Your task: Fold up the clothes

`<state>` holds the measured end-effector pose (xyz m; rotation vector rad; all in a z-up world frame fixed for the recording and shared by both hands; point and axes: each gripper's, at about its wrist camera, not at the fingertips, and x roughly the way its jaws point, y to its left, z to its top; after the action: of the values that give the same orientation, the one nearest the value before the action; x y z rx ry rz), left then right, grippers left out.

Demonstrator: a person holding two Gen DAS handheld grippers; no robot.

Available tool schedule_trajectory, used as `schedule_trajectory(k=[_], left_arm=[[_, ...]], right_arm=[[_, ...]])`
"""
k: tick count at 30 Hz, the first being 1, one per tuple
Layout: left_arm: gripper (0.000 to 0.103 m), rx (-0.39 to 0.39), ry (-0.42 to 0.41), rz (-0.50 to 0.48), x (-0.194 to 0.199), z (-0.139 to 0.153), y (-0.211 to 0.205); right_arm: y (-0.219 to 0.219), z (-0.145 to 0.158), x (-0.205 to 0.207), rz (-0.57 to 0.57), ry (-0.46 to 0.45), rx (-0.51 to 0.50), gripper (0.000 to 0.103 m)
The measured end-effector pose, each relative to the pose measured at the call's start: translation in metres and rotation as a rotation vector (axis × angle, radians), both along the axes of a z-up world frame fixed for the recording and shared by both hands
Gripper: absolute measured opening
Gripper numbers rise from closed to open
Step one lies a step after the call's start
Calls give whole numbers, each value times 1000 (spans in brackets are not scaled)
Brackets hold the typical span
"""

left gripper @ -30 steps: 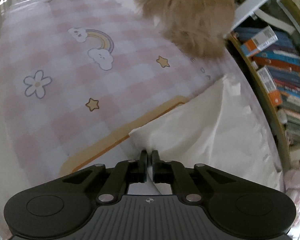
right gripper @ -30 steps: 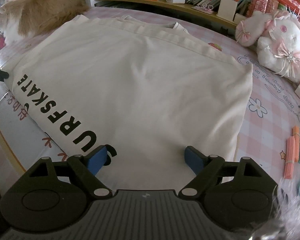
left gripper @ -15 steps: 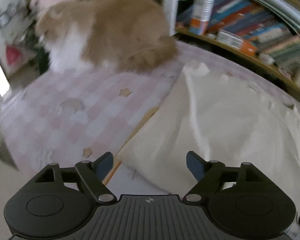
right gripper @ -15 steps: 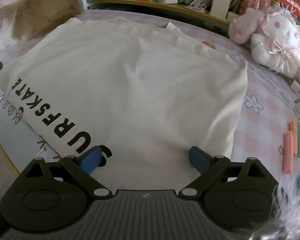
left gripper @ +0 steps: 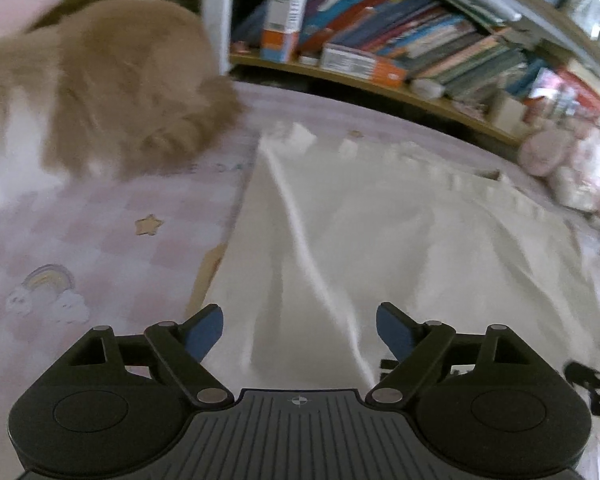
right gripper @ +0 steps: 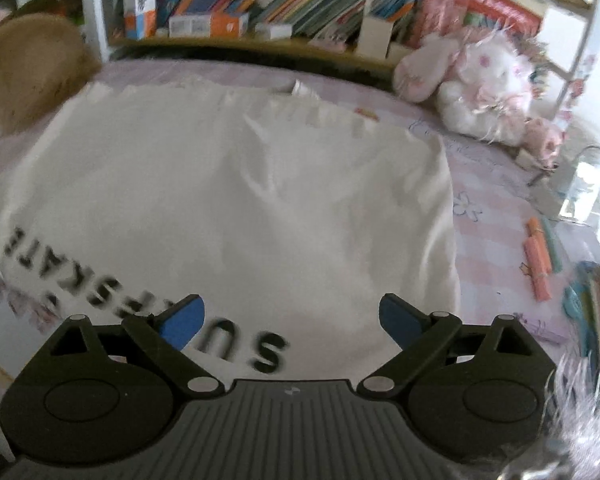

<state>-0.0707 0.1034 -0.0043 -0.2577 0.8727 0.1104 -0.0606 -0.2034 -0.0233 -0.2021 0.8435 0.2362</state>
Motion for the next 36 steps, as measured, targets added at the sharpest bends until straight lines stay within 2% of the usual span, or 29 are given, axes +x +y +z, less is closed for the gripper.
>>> schedule_trajectory(k=[4, 7, 12, 16, 19, 25, 28, 30, 32, 36], left_arm=[[89, -62, -22, -91, 1, -4, 15], [89, -68, -45, -152, 0, -5, 29], [95, -94, -64, -141, -4, -5, 62], [96, -196, -67, -124, -9, -10, 92], [96, -269, -35, -89, -13, -19, 109], [96, -464, -13, -20, -18, -33, 139], [96, -551, -2, 17, -16, -39, 150], [96, -596, 15, 42, -15, -43, 155], [96, -621, 29, 62, -14, -46, 157], [96, -663, 43, 80, -11, -50, 160]], right_arm=[[46, 13, -22, 15, -56, -23, 95], [85, 16, -38, 67, -82, -40, 95], [139, 21, -51, 193, -56, -23, 96], [177, 25, -47, 304, -26, -21, 96], [206, 22, -41, 356, -4, -47, 96], [257, 17, -37, 518, 6, -72, 93], [282, 13, -38, 627, 8, -80, 79], [296, 8, -39, 684, 22, -104, 65], [305, 3, -38, 722, 44, -118, 55], [316, -2, -34, 736, 76, -134, 53]])
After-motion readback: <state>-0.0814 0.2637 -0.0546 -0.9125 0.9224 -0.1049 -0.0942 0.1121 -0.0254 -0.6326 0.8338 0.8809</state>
